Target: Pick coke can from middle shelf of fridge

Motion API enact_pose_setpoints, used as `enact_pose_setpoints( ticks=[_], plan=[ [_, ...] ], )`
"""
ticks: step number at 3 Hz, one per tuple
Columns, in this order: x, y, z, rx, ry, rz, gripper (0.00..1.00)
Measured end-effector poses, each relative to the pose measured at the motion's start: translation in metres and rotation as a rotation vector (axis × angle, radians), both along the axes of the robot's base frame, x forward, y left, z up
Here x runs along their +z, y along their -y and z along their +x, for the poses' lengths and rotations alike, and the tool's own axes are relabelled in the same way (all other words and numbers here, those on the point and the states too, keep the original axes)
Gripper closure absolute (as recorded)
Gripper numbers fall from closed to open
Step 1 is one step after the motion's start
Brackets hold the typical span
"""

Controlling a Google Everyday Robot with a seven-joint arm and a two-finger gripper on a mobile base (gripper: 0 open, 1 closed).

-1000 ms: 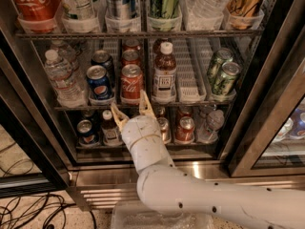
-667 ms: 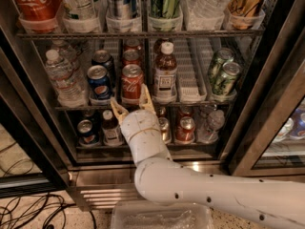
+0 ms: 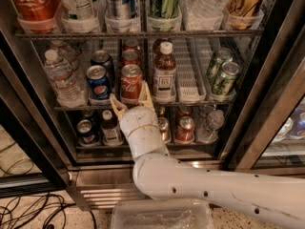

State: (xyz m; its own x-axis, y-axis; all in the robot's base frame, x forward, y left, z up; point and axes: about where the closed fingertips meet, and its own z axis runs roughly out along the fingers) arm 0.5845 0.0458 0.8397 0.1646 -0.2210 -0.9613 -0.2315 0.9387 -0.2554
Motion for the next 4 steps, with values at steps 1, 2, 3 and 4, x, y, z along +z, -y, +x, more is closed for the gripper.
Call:
enact_pose_setpoints(
  ticks=[1, 2, 3, 4],
  plan=[
    [0.000, 0.003, 0.004, -0.018, 0.002, 0.006, 0.32],
    [0.002, 0.007, 0.024, -0.051, -0.001, 0.032, 0.32],
    [0.004, 0.007, 0.029, -0.048, -0.002, 0.043, 0.31],
    [0.004, 0.005, 0.035, -0.035, -0.012, 0.053, 0.32]
  ],
)
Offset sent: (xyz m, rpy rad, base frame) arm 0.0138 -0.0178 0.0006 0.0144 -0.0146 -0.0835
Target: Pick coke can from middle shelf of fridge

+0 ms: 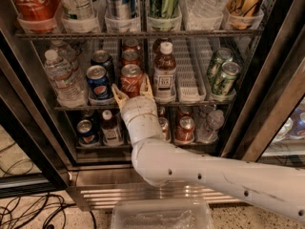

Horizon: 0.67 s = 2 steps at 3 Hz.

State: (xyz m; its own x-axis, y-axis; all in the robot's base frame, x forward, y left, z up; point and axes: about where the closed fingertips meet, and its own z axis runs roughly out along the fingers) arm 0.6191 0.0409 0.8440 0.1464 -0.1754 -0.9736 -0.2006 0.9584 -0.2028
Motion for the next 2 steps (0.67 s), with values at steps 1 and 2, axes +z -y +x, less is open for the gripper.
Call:
enact_pose_setpoints(
  ticks=[1, 2],
  plan=[
    [-0.0014, -0.0023, 0.0042, 0.038, -0.027, 0.013, 0.51],
    [-0.0014, -0.0024, 0.0043, 0.038, -0.028, 0.013, 0.74]
  ],
)
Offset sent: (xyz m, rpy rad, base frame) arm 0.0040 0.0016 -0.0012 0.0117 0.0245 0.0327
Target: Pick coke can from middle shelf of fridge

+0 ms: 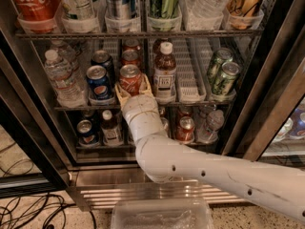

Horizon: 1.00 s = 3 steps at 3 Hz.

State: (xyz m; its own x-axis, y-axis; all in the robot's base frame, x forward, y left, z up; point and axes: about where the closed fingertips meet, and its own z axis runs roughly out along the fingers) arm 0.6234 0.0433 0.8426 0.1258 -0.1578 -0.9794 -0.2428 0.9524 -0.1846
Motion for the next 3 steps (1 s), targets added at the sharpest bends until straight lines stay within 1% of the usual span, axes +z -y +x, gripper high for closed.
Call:
enact_pose_setpoints(
  ticks=[1, 2, 3],
  plan=[
    [0.0000, 0.0000, 0.0000, 0.000, 0.000, 0.000, 0.97],
    [0.0001, 0.0000, 0.0000, 0.000, 0.000, 0.000, 1.00],
    [0.0061, -0.0007, -0.0015, 0.015, 0.000, 0.010, 1.00]
  ],
)
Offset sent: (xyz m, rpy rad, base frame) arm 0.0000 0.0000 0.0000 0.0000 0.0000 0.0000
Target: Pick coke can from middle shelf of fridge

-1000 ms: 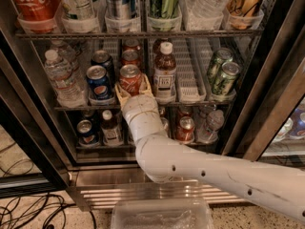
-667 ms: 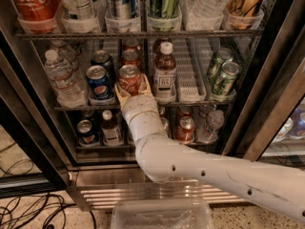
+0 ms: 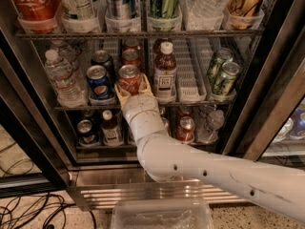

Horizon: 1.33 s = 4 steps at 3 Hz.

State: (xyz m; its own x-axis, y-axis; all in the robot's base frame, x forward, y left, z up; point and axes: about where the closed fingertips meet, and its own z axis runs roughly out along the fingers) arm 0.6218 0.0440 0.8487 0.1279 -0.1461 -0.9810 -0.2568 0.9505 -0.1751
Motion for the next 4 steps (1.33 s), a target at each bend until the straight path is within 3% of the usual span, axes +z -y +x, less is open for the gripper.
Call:
enact_pose_setpoints(
  ticks=[2, 3, 4],
  plan=[
    [0.051, 0.003, -0.007, 0.038, 0.068, 0.043, 1.00],
    [0.060, 0.016, -0.015, 0.031, 0.062, 0.023, 1.00],
    [0.049, 0.036, -0.039, 0.022, -0.013, -0.060, 1.00]
  ],
)
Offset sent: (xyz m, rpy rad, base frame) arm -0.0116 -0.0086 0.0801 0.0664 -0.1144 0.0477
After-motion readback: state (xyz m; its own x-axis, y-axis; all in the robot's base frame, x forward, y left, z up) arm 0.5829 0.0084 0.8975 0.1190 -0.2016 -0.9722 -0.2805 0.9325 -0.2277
